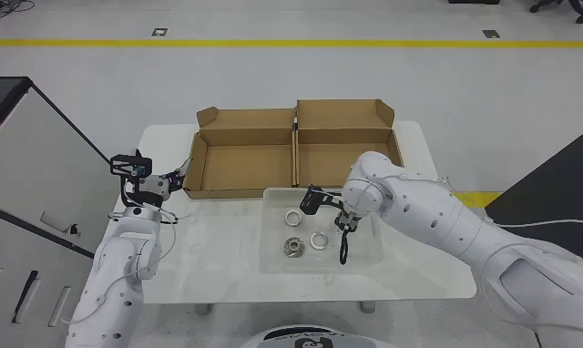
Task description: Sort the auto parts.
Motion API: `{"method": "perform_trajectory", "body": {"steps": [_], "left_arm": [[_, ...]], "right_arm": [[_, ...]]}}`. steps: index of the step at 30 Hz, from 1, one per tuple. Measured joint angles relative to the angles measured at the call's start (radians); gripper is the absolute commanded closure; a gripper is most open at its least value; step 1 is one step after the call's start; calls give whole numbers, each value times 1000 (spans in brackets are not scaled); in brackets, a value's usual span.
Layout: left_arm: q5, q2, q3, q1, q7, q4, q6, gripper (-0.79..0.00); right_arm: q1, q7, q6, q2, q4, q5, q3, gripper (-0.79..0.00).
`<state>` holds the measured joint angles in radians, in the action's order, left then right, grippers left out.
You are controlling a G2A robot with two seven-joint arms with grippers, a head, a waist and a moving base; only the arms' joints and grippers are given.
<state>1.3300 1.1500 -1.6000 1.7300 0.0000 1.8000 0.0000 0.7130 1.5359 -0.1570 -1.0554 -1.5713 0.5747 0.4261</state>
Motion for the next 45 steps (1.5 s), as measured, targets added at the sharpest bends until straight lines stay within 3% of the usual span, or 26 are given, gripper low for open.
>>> {"method": "perform_trajectory", "body": {"steps": [8,16,30,34,40,45], "left_arm": [[0,0,0,0,0,0,0,-785],[0,0,0,0,0,0,0,-785],[0,0,0,0,0,0,0,-785],[0,0,0,0,0,0,0,-785],[0,0,0,0,0,0,0,-785],[0,0,0,0,0,0,0,-785]], "right_arm": [[0,0,61,81,-185,-137,112,0],[38,0,35,175,-303,-324,275,0],[48,-9,35,181,-300,-349,293,0],[69,-101,8,195,-212,-516,397,0],[149,-113,-84,226,-53,-849,571,0],[198,-124,-111,225,28,-1118,629,0]]}}
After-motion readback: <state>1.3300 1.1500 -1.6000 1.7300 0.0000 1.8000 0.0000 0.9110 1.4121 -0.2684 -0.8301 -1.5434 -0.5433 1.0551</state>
